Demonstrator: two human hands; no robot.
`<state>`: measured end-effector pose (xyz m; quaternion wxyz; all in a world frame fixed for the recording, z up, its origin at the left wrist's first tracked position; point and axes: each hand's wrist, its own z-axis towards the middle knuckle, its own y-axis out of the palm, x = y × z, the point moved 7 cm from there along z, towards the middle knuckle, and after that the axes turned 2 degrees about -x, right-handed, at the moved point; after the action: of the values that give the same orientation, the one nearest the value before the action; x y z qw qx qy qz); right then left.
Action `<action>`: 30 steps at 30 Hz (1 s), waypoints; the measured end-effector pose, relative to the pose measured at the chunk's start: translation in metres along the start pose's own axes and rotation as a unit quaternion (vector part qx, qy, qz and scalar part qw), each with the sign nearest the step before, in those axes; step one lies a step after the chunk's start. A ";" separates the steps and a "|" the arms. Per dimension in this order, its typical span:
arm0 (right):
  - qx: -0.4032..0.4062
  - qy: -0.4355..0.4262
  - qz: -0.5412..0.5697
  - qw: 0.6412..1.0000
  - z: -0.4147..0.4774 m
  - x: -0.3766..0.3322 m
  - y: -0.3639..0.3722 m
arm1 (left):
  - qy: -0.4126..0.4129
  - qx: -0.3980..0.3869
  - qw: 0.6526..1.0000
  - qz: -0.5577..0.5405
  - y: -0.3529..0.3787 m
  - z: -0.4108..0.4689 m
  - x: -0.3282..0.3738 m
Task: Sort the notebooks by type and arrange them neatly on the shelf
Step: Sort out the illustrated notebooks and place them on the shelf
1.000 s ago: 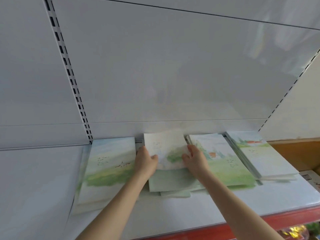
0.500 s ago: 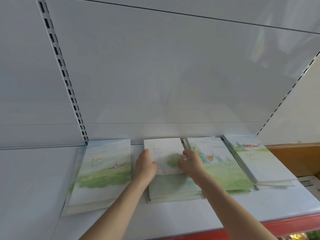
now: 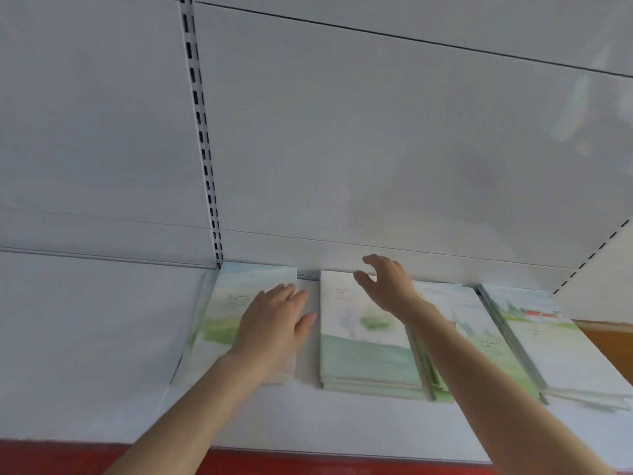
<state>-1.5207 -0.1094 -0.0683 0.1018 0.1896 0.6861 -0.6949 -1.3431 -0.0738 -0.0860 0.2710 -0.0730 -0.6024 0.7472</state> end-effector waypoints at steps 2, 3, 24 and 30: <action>-0.013 -0.046 -0.007 0.999 0.011 -0.048 0.007 | -0.009 0.007 0.999 0.051 -0.022 -0.017 -0.025; -0.023 -0.069 -0.008 0.997 0.014 -0.075 0.013 | -0.020 0.014 0.997 0.074 -0.034 -0.027 -0.040; -0.098 -0.456 0.023 0.884 -0.122 -0.756 0.229 | -0.377 0.085 0.886 0.255 -0.344 -0.427 -0.501; -0.095 -0.526 0.001 0.845 -0.150 -0.897 0.299 | -0.393 0.116 0.863 0.294 -0.386 -0.492 -0.600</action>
<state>-0.5681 -0.0780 0.0215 0.4658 -0.2140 0.5925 -0.6215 -0.5008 0.1037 0.0170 -0.2141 0.0851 -0.5185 0.8234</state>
